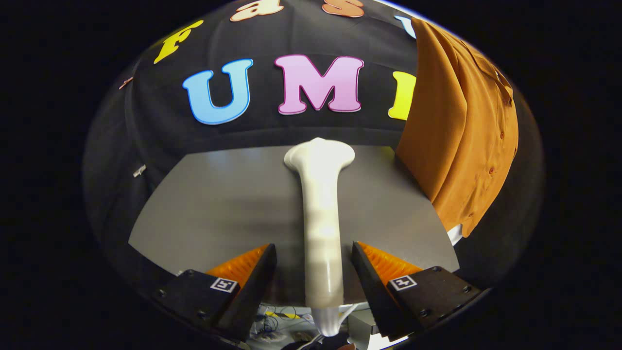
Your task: Iron the clothes twice with a garment steamer, once on the left side and once on the right side.
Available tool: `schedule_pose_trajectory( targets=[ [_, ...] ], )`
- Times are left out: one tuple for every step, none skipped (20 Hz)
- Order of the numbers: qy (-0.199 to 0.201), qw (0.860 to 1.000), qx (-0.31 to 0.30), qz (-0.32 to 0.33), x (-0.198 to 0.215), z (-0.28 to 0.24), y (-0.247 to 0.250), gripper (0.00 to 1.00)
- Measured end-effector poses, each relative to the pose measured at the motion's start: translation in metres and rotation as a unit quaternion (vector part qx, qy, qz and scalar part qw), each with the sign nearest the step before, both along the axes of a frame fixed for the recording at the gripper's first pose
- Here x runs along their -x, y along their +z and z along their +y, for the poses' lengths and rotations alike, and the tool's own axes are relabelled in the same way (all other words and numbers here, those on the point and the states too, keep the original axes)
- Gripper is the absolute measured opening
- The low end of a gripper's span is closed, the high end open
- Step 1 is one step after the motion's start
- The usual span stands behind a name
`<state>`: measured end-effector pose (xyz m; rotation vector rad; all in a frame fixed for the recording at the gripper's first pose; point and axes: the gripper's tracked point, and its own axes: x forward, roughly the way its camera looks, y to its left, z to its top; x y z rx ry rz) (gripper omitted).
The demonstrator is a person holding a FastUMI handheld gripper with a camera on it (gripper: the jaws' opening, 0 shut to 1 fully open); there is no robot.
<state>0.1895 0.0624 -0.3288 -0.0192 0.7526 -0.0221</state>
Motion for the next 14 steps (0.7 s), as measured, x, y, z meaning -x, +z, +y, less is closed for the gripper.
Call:
schedule_pose_trajectory(
  targets=[
    [0.002,1.000,-0.003,-0.004,-0.005,0.004,0.003,0.87],
    [0.001,1.000,0.024,-0.001,-0.006,-0.004,0.000,0.78],
    [0.010,1.000,0.026,-0.006,-0.003,-0.006,0.005,0.66],
    [0.014,0.999,0.026,-0.014,-0.004,-0.004,-0.002,0.54],
    [0.019,0.999,0.023,-0.016,-0.003,-0.004,0.003,0.43],
    [0.027,0.999,0.014,-0.022,-0.001,-0.002,0.001,0.31],
    [0.028,0.999,-0.001,-0.023,-0.003,0.000,0.003,0.27],
    [0.029,0.999,-0.010,-0.025,-0.002,-0.002,0.005,0.24],
    [0.025,0.999,-0.019,-0.032,0.001,-0.004,0.010,0.24],
    [0.020,0.999,-0.025,-0.040,0.005,-0.006,0.016,0.24],
    [0.017,0.998,-0.029,-0.052,0.010,-0.008,0.024,0.24],
    [0.016,0.997,-0.032,-0.067,0.016,-0.008,0.033,0.24],
    [0.017,0.996,-0.036,-0.084,0.022,-0.008,0.046,0.24],
    [0.017,0.994,-0.042,-0.102,0.030,-0.009,0.060,0.24]
  ],
)
